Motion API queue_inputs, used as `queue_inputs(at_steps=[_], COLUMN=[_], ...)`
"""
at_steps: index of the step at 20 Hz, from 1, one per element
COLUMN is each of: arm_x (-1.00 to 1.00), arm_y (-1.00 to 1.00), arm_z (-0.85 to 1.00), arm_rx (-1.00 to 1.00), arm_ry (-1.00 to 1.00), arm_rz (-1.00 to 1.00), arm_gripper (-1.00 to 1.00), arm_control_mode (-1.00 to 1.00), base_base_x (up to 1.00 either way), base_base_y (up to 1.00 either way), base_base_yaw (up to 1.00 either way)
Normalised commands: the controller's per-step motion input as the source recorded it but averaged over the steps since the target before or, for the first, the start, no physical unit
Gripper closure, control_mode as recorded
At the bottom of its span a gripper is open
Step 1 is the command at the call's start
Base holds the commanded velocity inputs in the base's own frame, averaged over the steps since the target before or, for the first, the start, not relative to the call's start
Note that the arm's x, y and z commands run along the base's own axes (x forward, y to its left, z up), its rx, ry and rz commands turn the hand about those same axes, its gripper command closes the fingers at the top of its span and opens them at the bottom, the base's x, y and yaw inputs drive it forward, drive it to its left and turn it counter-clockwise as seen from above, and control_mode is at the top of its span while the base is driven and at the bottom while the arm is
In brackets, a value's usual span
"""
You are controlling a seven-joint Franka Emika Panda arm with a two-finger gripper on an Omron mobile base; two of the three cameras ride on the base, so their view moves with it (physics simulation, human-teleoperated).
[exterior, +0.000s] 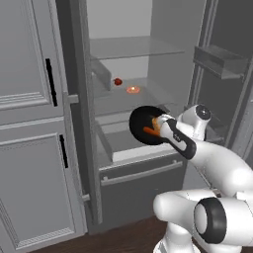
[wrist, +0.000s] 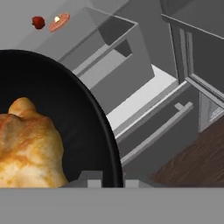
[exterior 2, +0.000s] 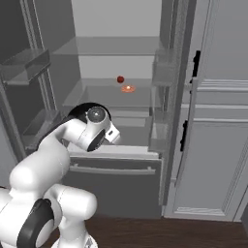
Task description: Pick the chicken drumstick and carrot from their plates and place them in the bowl. Then put the bowl in the fridge.
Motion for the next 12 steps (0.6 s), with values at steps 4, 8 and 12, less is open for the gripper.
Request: queue_inputs(at_steps=[4, 8, 12], arm_x=[0.0, 0.0, 0.0], arm_y=[0.0, 0.0, 0.07], arm_z=[0.0, 0.0, 0.19], arm_rx=[0.0, 0.0, 0.01], arm_ry=[0.0, 0.0, 0.01], arm_rz=[0.0, 0.0, 0.0], arm_gripper=[1.0, 1.0, 1.0], arm_control_mode=[1.0, 1.0, -1.0], base_base_x=[0.93, 0.88, 0.2], base_base_y=[-0.15, 0.11, 0.09], base_base_yaw=[0.02, -0.08, -0.02])
